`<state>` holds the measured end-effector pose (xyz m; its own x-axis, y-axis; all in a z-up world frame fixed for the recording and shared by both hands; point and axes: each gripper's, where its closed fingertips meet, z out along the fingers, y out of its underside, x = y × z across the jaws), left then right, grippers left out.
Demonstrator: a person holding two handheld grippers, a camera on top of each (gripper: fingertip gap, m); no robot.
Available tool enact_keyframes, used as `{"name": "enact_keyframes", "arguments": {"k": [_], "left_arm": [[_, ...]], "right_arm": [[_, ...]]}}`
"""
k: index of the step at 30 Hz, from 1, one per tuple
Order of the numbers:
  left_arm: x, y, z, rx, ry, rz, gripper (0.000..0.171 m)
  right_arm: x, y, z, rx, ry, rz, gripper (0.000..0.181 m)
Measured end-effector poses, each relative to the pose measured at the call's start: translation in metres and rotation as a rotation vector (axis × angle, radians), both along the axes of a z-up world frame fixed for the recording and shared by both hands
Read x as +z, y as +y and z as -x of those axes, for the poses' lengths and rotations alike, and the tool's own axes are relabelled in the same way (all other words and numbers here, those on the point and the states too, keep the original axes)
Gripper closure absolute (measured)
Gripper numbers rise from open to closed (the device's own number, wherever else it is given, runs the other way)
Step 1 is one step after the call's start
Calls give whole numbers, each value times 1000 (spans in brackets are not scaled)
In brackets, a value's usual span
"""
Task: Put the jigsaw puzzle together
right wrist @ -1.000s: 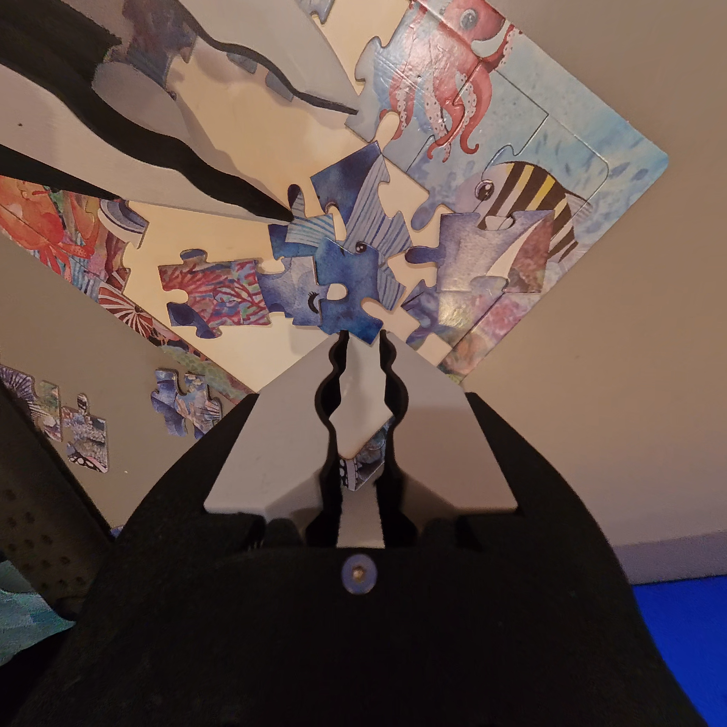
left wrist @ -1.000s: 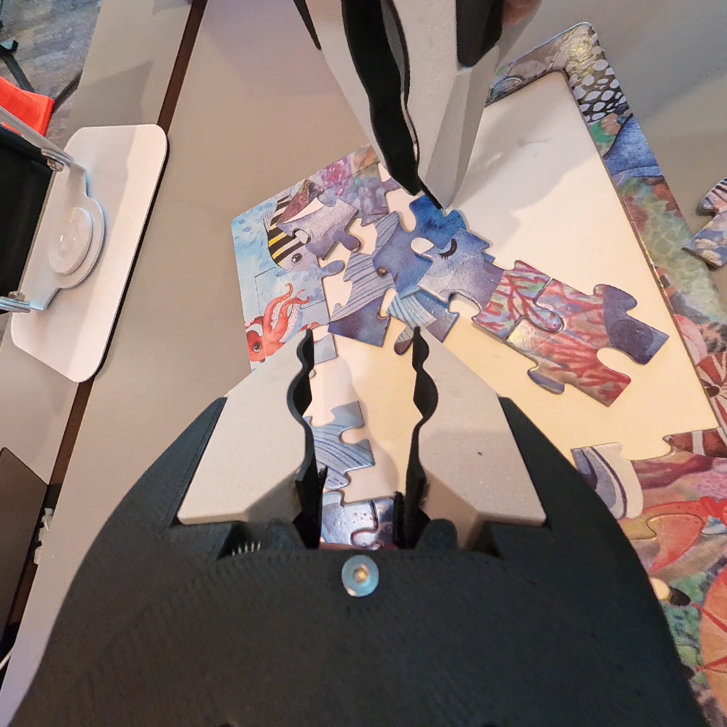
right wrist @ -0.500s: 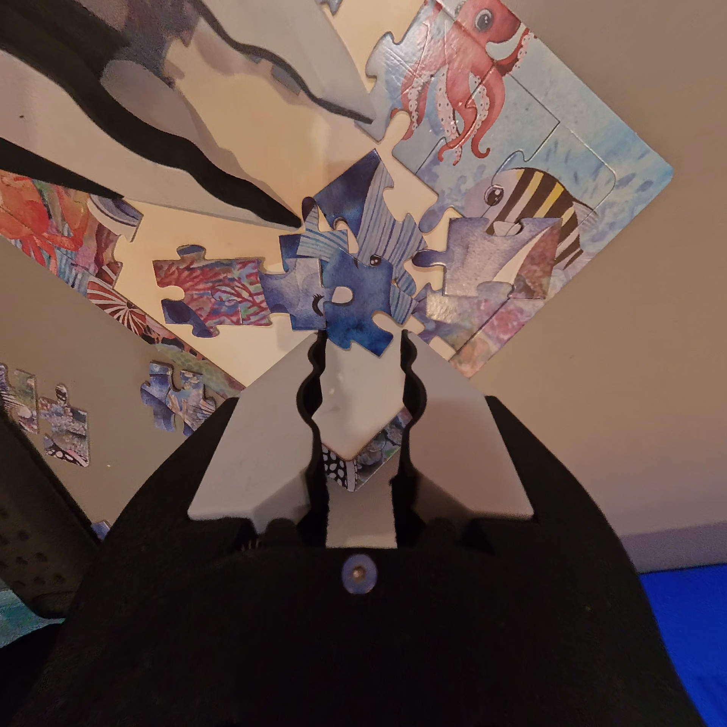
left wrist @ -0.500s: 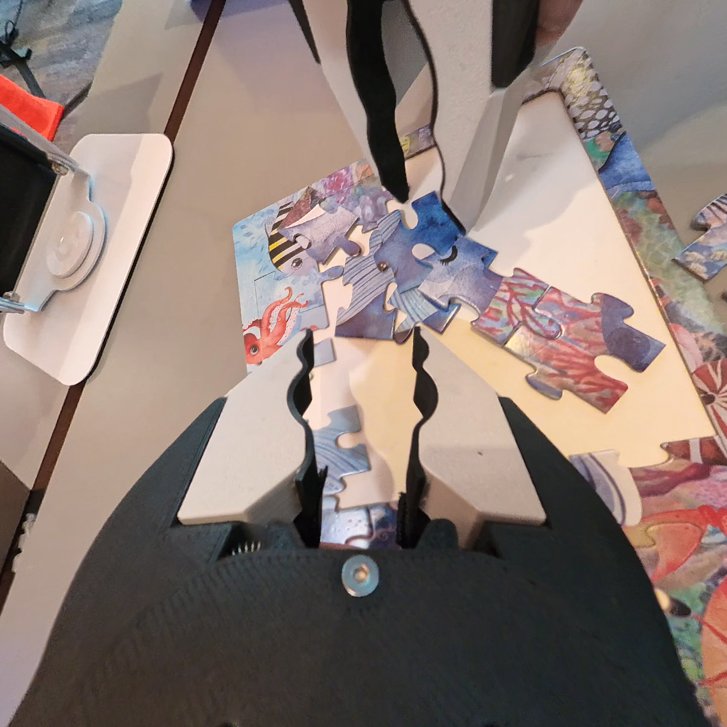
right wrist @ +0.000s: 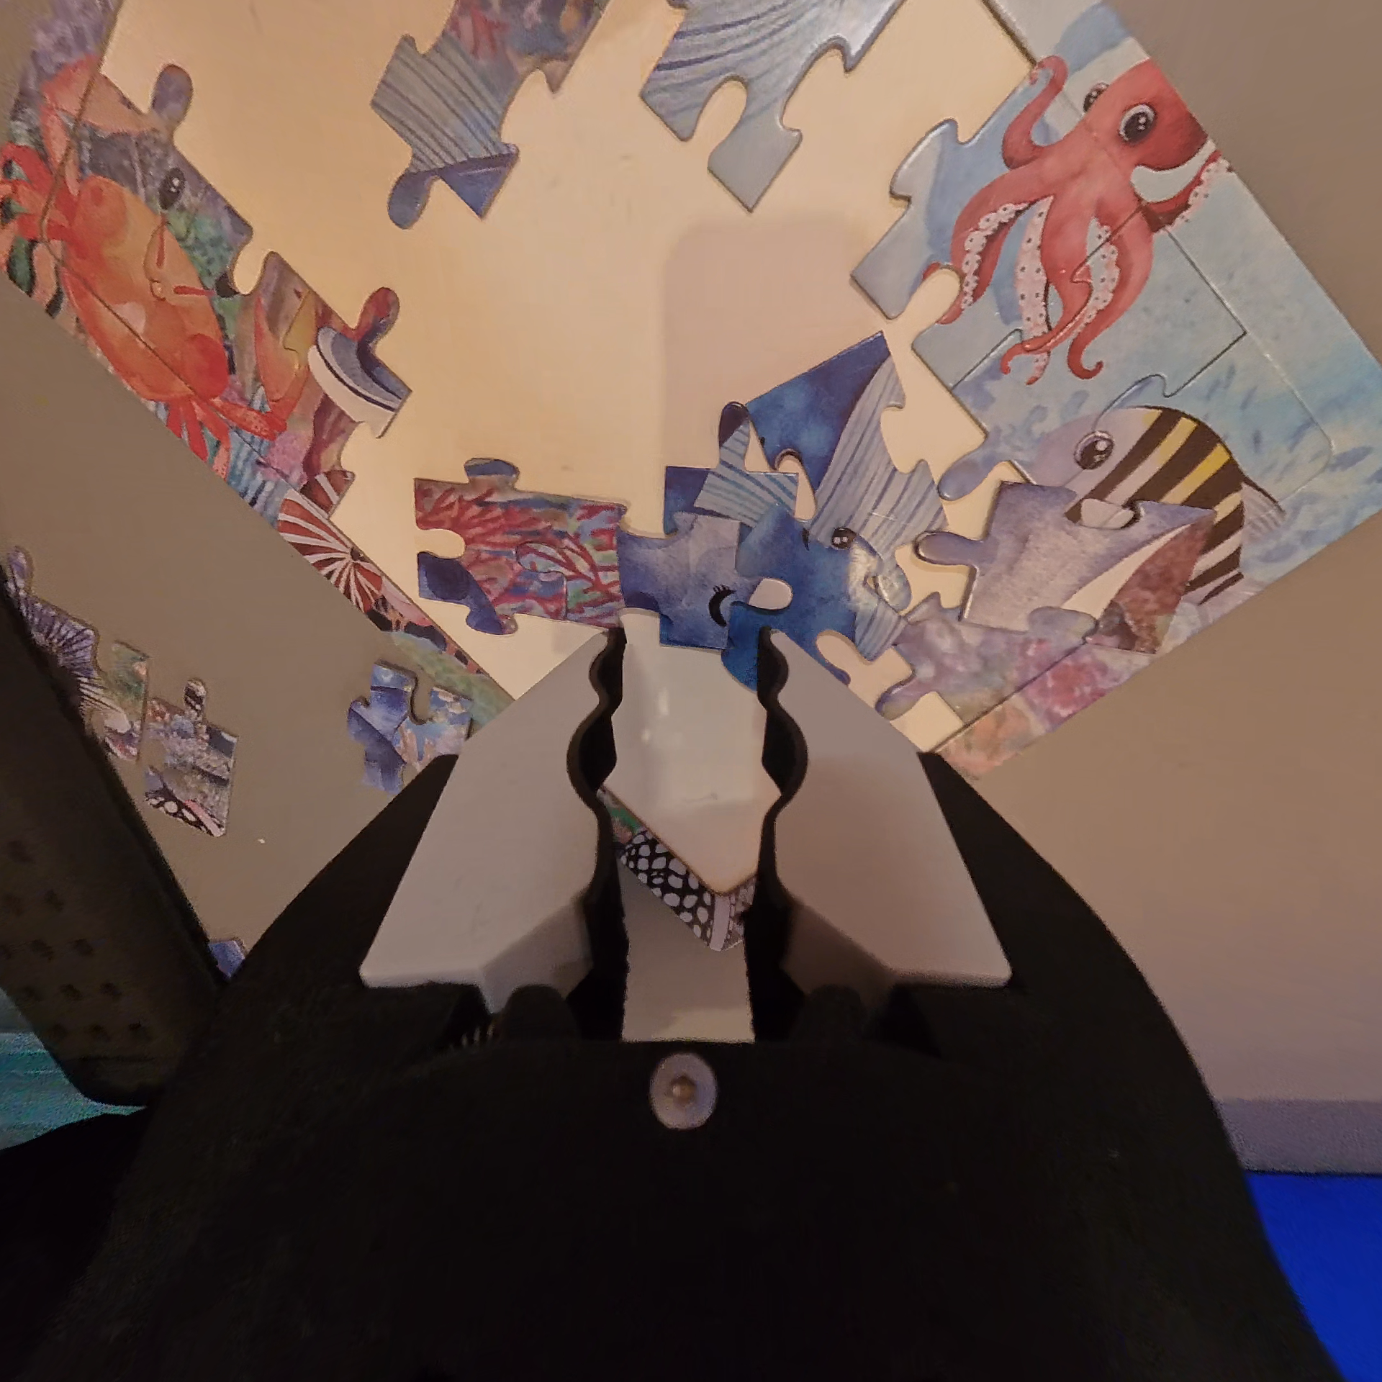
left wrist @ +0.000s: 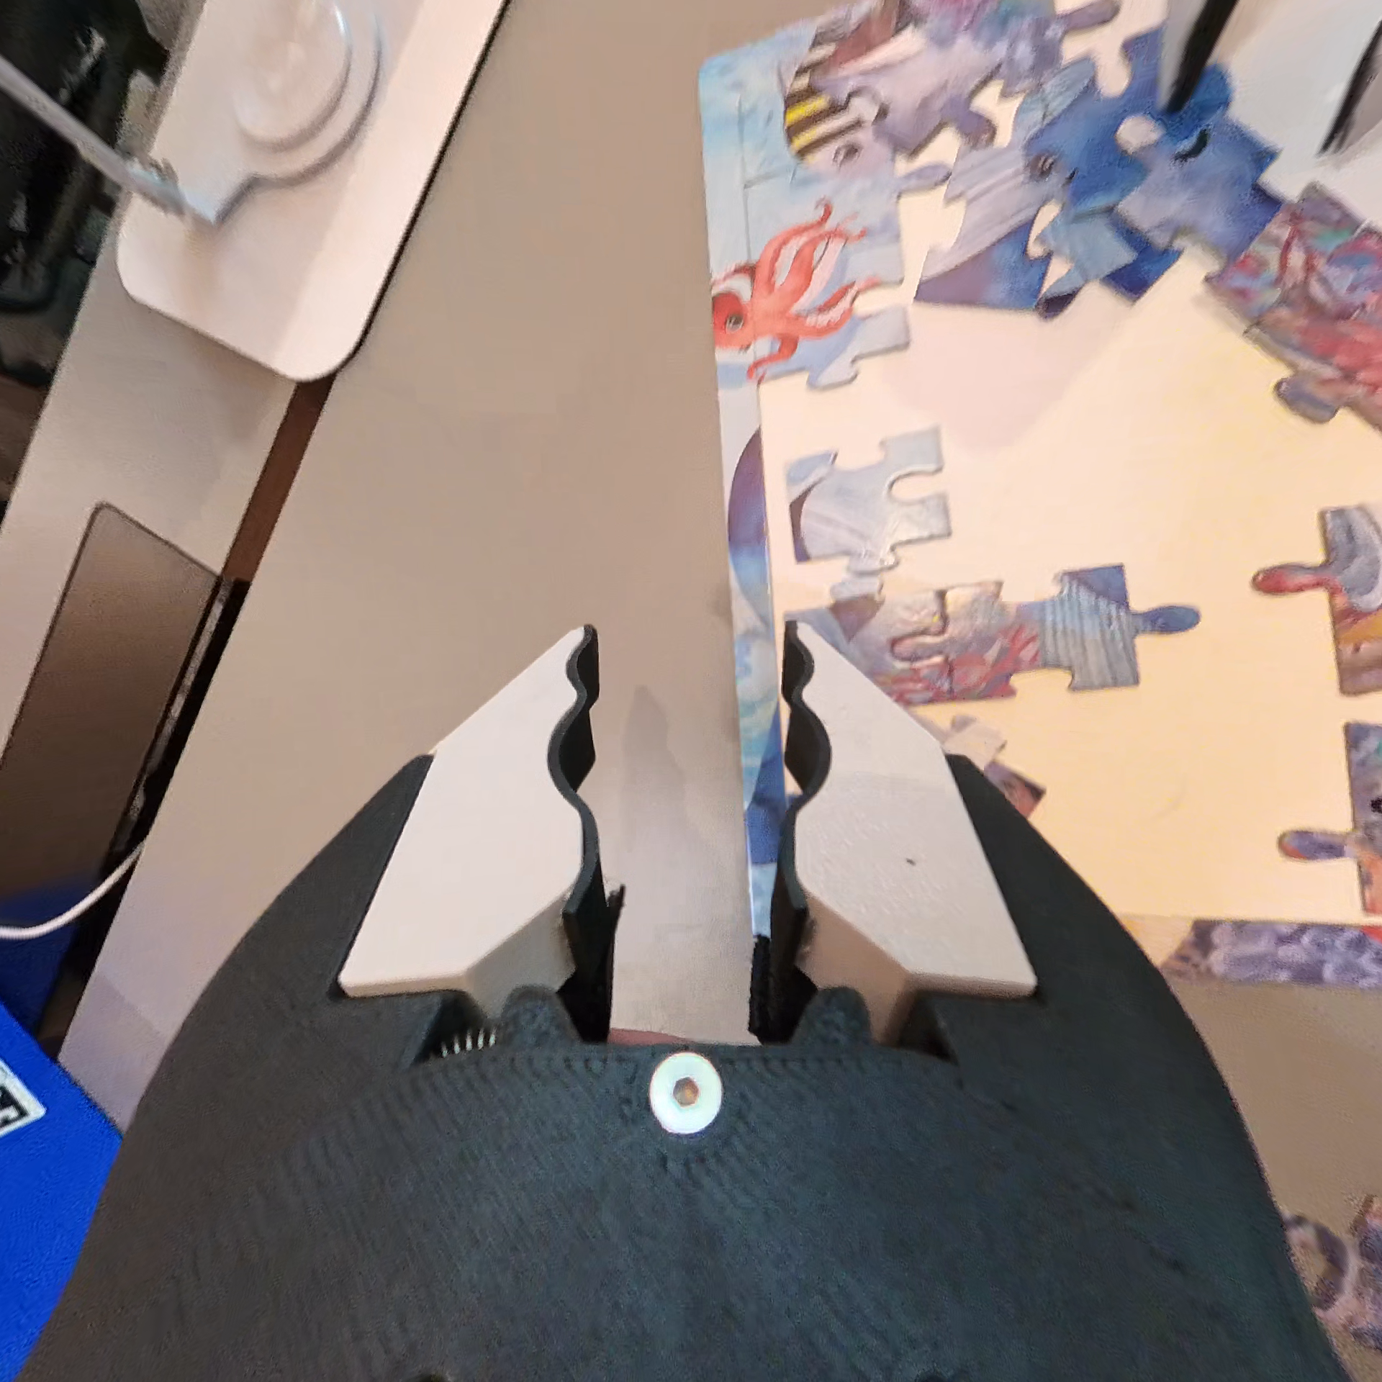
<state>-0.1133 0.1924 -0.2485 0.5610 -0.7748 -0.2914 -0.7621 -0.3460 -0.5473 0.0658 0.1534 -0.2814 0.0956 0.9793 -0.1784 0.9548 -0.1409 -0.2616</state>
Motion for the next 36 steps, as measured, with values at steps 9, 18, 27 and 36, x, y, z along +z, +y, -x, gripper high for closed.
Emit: {"name": "enact_keyframes", "arguments": {"k": [9,18,27,36], "left_arm": [[-35,-25,20,-17,80,181,132],[-37,-29,15,-24,51,206,137],[-37,-29,14,-27,50,206,138],[-37,-30,14,-29,53,205,139]], "right_arm": [[0,-7,9,20,16,19,152],[0,-11,25,43,60,7,150],[0,-16,46,79,115,-23,148],[-3,-26,55,121,127,-12,150]]}}
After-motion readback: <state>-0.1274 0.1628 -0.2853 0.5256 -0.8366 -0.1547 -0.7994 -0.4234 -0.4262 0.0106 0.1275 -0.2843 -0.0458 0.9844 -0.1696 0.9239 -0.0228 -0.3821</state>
